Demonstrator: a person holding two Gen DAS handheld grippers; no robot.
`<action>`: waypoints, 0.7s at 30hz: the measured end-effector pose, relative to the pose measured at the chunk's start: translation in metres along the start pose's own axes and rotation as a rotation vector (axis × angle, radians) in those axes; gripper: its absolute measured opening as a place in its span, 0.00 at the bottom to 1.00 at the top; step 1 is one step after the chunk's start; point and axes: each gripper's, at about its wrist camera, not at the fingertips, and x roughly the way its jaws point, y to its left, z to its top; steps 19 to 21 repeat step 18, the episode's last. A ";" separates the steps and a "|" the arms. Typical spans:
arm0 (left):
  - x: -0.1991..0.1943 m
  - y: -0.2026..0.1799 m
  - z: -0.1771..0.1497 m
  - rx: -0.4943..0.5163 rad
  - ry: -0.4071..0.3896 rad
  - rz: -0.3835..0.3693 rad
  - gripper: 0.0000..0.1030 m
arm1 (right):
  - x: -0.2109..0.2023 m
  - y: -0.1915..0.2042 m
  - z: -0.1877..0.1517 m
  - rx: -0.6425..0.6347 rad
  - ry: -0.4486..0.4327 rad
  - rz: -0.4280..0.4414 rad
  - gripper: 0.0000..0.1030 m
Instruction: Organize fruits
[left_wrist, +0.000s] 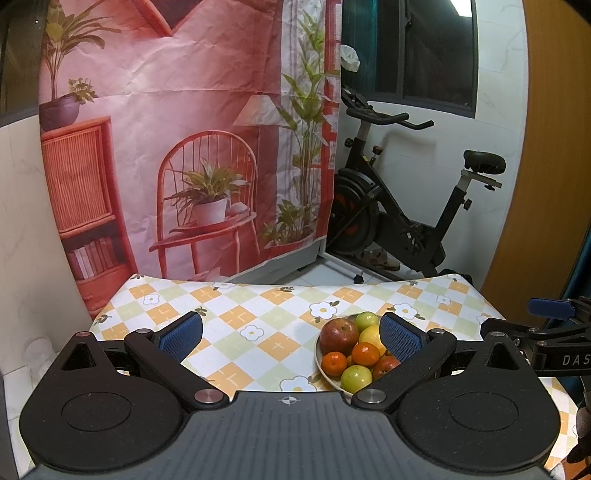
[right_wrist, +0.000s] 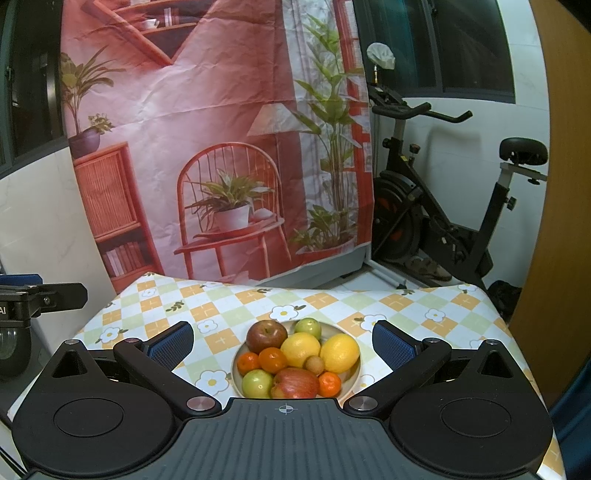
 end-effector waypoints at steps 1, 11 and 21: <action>0.000 0.000 0.000 0.000 0.001 -0.001 1.00 | -0.001 -0.001 0.000 0.000 0.000 0.000 0.99; 0.001 0.001 -0.001 0.003 0.001 0.001 1.00 | -0.001 -0.001 0.000 0.000 0.002 0.000 1.00; 0.002 0.002 0.000 -0.004 0.004 0.001 1.00 | 0.000 0.000 0.001 0.000 0.002 0.000 1.00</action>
